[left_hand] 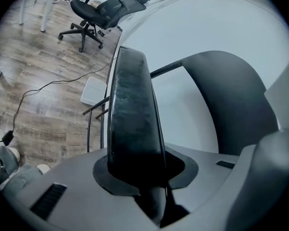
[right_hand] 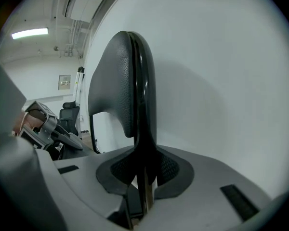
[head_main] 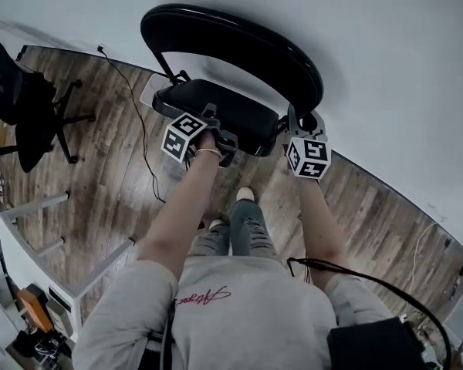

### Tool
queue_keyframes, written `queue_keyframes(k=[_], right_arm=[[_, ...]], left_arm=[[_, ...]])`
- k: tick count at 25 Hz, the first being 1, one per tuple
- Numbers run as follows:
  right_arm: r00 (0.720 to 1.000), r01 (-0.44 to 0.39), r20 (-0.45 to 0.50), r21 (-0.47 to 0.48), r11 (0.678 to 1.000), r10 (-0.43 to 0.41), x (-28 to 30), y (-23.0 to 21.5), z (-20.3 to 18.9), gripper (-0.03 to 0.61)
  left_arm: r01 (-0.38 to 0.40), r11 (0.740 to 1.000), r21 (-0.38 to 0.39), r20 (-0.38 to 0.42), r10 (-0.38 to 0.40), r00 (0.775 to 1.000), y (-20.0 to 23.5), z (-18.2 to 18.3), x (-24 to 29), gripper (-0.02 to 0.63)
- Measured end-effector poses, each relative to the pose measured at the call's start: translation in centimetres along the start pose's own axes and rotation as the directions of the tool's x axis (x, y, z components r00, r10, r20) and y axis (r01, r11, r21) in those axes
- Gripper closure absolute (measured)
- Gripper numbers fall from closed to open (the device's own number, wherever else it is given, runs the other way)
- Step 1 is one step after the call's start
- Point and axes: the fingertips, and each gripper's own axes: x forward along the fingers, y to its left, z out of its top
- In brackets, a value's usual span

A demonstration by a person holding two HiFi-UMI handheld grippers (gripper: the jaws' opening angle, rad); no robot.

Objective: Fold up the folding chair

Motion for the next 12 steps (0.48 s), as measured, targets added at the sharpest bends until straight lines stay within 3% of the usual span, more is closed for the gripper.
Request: queue_keyframes(k=[12], right_arm=[[0.999,0.048,0.003,0.032,0.998,-0.048,2.2,-2.1,1.8,0.503]], left_arm=[[-0.168,0.986,0.012,-0.024,0.168,0.985,-5.2,0.2,4.4,0.477]])
